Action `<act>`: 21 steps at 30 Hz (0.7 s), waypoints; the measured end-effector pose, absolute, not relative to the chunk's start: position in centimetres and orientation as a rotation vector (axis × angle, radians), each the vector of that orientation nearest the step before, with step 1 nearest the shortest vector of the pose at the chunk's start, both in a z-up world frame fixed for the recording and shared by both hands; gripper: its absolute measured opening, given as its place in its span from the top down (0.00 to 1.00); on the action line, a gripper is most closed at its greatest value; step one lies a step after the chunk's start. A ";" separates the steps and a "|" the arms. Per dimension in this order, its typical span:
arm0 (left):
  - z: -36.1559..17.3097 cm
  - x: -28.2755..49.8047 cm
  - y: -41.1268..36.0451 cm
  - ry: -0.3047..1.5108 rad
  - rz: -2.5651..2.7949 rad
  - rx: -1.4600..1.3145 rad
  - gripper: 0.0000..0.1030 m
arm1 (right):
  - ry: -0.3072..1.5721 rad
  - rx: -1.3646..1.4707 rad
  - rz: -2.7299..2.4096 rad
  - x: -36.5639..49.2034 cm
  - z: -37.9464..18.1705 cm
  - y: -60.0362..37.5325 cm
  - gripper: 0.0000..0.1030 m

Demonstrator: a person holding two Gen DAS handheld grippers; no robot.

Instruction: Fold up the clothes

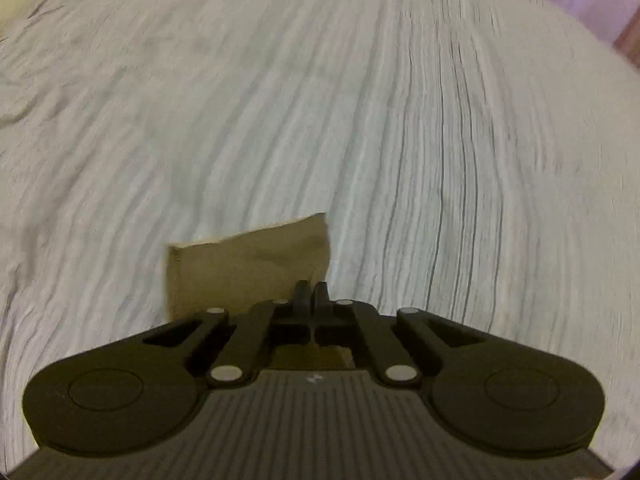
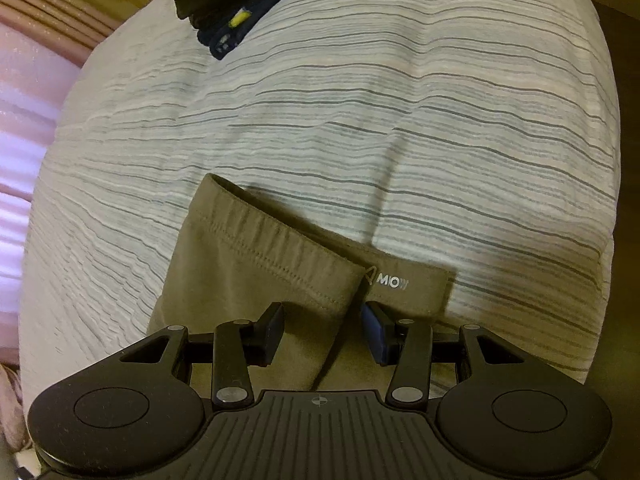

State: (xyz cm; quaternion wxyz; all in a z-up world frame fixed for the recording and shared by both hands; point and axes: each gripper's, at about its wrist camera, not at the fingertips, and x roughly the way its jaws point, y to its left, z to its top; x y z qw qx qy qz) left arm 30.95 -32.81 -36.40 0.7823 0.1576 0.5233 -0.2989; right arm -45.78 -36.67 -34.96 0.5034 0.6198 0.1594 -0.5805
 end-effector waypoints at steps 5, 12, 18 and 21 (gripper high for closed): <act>-31.0 31.5 -23.4 1.046 -0.613 0.157 1.00 | 0.424 1.479 -1.378 -45.7 -34.6 -37.0 0.55; -31.8 31.6 -9.0 1.102 -0.401 0.054 1.00 | 0.457 1.472 -1.285 -46.5 -34.3 -37.2 0.55; -33.7 29.2 -2.6 1.121 -0.330 -0.125 0.79 | 0.471 1.448 -1.210 -48.0 -33.9 -36.7 0.55; -33.6 28.6 -2.6 1.107 -0.375 -0.199 0.76 | 0.436 1.452 -1.208 -48.7 -33.6 -36.0 0.54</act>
